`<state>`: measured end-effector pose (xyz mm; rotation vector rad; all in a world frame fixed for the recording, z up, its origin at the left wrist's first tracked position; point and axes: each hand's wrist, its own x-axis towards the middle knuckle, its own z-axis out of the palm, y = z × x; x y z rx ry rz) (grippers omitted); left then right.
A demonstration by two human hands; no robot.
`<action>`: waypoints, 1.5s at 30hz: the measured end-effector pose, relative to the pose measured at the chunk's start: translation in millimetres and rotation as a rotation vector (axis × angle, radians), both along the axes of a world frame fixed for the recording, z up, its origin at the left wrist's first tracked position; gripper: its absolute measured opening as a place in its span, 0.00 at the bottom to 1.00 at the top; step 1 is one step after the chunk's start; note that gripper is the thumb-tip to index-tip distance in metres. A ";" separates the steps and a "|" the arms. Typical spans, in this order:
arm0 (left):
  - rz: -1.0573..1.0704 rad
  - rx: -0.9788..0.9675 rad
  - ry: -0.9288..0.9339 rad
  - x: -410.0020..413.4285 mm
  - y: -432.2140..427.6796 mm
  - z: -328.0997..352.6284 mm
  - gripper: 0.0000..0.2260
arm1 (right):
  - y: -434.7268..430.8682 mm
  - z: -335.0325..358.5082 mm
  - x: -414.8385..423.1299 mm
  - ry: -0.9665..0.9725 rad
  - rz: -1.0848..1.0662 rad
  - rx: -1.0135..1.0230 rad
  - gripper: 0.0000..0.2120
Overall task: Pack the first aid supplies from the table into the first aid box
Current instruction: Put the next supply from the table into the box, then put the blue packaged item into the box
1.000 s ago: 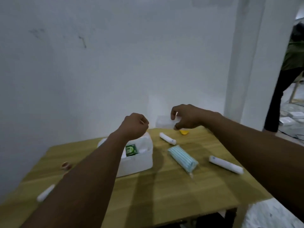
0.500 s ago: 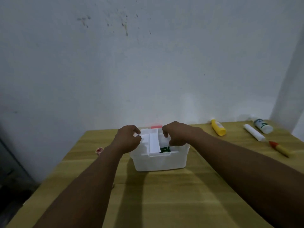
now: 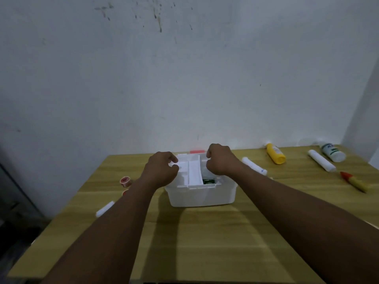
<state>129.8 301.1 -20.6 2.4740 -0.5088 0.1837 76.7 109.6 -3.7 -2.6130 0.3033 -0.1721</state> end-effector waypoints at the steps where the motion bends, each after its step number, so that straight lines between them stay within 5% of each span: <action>1: 0.000 0.002 0.002 0.2 -0.6 0.5 0.11 | 1.6 2.6 -1.0 -0.002 0.006 0.023 0.15; 9: -0.125 0.012 -0.101 -18.0 -59.1 22.0 0.12 | -68.0 33.2 -51.4 -0.198 -0.154 0.067 0.07; 17: -0.415 -0.015 -0.072 -77.1 -162.6 16.5 0.10 | -131.1 -10.2 -118.6 0.276 -0.219 -0.069 0.30; 21: -0.456 0.071 -0.101 -90.3 -168.5 7.8 0.11 | -129.8 -35.3 -125.6 0.281 -0.207 -0.058 0.28; 29: -0.257 -0.028 -0.140 -47.6 -109.9 53.6 0.11 | -118.8 72.6 -94.9 -0.074 -0.033 -0.109 0.20; 33: -0.123 -0.022 -0.080 -27.7 -58.6 51.8 0.12 | -63.9 90.4 -72.0 0.089 0.231 -0.312 0.20; 38: -0.033 0.000 -0.047 -21.6 -16.5 30.9 0.13 | -14.6 68.3 -47.0 0.277 0.318 -0.545 0.23; 45: 0.037 0.011 -0.005 -9.6 3.5 16.4 0.16 | -4.4 41.7 -23.4 0.348 0.309 -0.366 0.23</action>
